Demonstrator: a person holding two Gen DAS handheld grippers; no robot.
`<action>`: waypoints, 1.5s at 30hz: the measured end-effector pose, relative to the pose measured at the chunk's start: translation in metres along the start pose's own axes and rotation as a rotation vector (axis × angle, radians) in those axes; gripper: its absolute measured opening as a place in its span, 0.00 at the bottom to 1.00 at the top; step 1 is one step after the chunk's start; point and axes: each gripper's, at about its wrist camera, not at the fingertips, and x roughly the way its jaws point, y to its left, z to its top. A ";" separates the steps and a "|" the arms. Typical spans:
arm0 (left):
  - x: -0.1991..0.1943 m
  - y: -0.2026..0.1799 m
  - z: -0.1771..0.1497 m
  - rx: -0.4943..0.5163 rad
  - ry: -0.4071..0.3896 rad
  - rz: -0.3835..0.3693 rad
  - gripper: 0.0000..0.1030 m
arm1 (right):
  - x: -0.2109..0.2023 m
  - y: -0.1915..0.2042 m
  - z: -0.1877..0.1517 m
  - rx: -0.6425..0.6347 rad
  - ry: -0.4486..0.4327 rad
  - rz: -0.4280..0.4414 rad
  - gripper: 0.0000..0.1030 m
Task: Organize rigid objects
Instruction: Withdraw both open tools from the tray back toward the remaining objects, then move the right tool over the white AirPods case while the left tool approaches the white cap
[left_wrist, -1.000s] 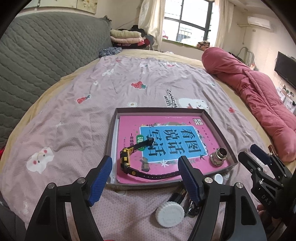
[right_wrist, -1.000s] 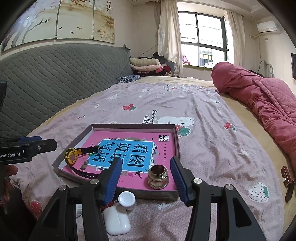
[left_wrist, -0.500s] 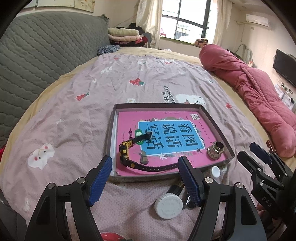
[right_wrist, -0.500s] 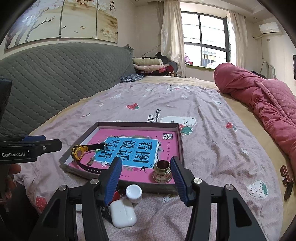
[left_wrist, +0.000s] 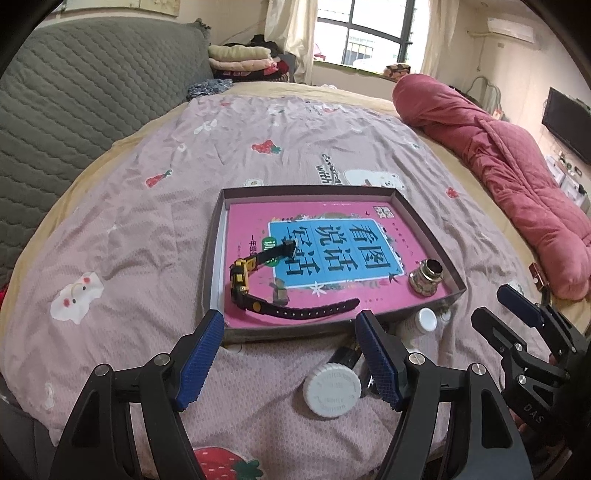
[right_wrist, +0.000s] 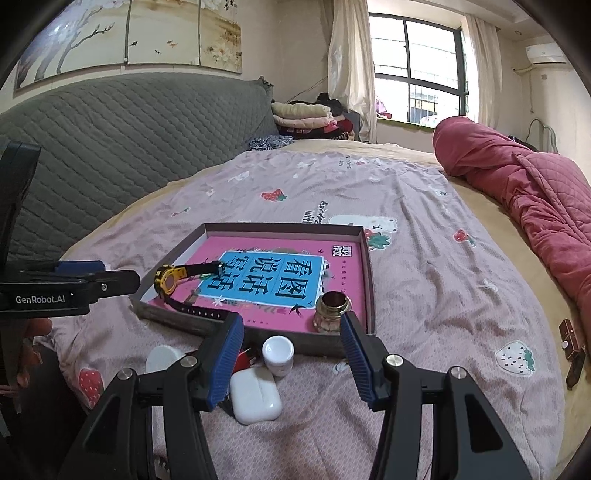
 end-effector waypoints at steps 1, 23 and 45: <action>0.000 -0.001 0.000 0.003 0.001 0.000 0.73 | 0.000 0.001 -0.001 -0.001 0.004 0.001 0.52; 0.004 -0.006 -0.025 0.043 0.081 -0.003 0.73 | 0.004 0.012 -0.016 -0.030 0.104 0.014 0.52; 0.020 -0.024 -0.059 0.091 0.191 -0.027 0.73 | 0.008 0.018 -0.025 -0.037 0.178 0.026 0.52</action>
